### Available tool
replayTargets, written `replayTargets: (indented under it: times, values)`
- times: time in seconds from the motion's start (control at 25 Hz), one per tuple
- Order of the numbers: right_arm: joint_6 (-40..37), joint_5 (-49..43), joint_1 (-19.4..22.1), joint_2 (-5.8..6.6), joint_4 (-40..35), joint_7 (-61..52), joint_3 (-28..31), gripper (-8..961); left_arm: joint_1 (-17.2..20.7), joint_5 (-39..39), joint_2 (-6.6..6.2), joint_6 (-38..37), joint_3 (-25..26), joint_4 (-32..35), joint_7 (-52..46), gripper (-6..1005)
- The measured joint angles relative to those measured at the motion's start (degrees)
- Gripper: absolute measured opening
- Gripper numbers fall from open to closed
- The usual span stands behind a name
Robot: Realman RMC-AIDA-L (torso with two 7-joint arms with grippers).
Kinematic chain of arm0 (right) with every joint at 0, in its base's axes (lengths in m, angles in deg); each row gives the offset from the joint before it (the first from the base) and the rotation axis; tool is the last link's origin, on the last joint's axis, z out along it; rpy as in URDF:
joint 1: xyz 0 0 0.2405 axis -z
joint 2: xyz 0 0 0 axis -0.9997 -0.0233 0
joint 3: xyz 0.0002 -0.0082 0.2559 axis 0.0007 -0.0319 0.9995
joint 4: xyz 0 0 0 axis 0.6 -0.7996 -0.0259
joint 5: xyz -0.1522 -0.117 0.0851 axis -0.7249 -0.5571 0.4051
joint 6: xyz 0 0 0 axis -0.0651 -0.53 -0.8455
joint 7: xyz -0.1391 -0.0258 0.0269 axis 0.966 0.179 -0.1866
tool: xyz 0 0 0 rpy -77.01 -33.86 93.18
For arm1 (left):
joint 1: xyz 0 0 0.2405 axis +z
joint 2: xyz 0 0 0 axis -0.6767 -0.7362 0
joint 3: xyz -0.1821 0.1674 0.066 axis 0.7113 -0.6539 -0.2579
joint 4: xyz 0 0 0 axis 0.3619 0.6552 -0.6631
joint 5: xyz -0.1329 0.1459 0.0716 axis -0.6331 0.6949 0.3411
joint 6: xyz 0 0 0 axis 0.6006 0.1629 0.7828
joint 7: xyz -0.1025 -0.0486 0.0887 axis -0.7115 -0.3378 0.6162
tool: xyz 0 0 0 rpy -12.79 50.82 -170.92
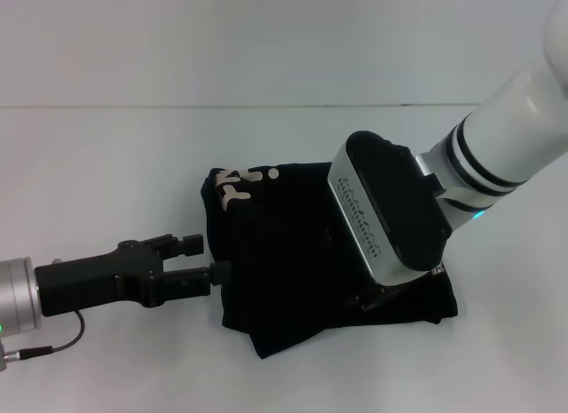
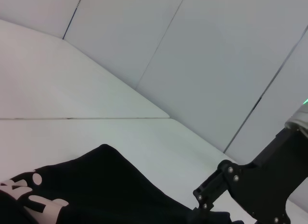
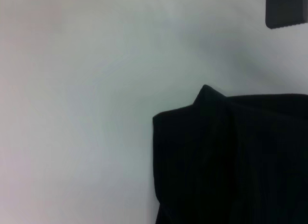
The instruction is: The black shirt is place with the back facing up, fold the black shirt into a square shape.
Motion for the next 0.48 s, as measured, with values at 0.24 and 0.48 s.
replayTargets:
  times: [0.24, 0.48]
  values:
    - [1.5, -0.7, -0.1, 0.09, 0.6, -0.8, -1.4, 610, 0.0, 0.0, 0.00, 0.0, 0.0, 0.0, -0.2, 874]
    - [3.1, -0.8, -0.3, 0.07, 0.8, -1.8, -1.5, 477, 0.0, 0.1, -0.06, -0.2, 0.8, 0.0, -0.1, 875]
